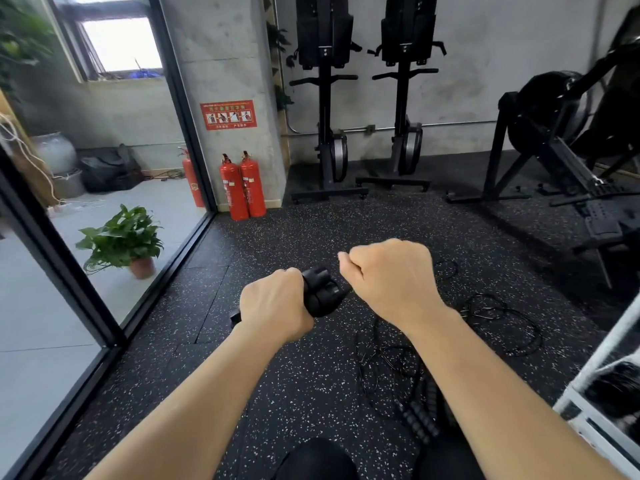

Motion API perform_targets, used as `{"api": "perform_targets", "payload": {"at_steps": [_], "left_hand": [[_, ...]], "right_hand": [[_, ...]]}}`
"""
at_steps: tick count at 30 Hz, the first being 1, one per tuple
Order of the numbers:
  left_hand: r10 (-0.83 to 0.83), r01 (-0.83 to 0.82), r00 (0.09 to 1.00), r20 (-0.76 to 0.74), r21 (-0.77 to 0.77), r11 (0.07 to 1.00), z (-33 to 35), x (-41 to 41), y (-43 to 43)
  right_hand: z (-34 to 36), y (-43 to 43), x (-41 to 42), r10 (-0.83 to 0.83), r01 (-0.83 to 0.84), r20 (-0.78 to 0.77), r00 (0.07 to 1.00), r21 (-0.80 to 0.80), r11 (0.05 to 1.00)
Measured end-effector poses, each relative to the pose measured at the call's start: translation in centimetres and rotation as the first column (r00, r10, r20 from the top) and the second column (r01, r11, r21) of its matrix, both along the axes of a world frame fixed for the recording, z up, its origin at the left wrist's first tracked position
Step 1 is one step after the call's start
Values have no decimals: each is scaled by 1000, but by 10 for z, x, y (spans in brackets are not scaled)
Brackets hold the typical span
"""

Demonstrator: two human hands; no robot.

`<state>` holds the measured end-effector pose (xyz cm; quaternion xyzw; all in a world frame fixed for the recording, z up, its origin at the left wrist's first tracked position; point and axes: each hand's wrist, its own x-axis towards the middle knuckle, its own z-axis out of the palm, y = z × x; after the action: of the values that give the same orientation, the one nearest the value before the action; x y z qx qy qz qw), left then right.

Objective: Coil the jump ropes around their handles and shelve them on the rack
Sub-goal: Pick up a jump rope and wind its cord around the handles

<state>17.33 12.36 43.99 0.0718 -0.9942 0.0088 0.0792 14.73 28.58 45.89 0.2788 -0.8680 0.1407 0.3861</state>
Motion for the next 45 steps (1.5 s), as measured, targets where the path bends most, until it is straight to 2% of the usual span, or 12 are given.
{"api": "perform_targets", "payload": {"at_steps": [4, 5, 7, 12, 16, 19, 24, 27, 33, 38, 41, 45], "left_hand": [[-182, 180, 983, 4, -159, 971, 6, 6, 14], [-236, 232, 972, 0, -194, 953, 9, 9, 16], [-339, 321, 940, -26, -263, 910, 16, 13, 19], [-486, 448, 872, -67, -295, 844, 29, 19, 15], [-515, 492, 853, -85, -195, 848, 33, 20, 11], [-502, 494, 857, -115, -87, 865, 35, 23, 14], [-438, 450, 891, -115, 106, 887, 26, 23, 23], [-384, 400, 916, -114, 203, 894, 22, 21, 28], [-221, 235, 972, -79, 309, 922, 19, 17, 30], [-92, 90, 996, -14, 379, 921, 3, 11, 30], [32, -22, 999, -14, 451, 892, 2, 4, 20], [113, -105, 994, 4, 402, 910, 9, -2, 4]], "right_hand": [[28, -9, -13, 39, -40, 14, 999, 159, 986], [34, -10, -18, 41, -56, 71, 997, 228, 972], [39, -7, -28, 77, -127, 233, 969, 209, 970], [31, 6, -43, 338, -262, 560, 756, -214, 941], [17, 8, -39, 518, -157, 653, 552, -529, 834], [2, 6, -32, 707, 5, 628, 325, -748, 663], [-27, -3, -26, 865, 282, 490, 106, -849, 446], [-37, -10, -20, 849, 426, 490, 198, -823, 376], [-52, -17, 6, 668, 527, 709, 225, -665, 529], [-59, -20, 10, 634, 565, 727, 264, -650, 508], [-64, -18, 20, 448, 429, 811, 375, -581, 692], [-46, -12, 34, 173, 267, 817, 550, -369, 890]]}}
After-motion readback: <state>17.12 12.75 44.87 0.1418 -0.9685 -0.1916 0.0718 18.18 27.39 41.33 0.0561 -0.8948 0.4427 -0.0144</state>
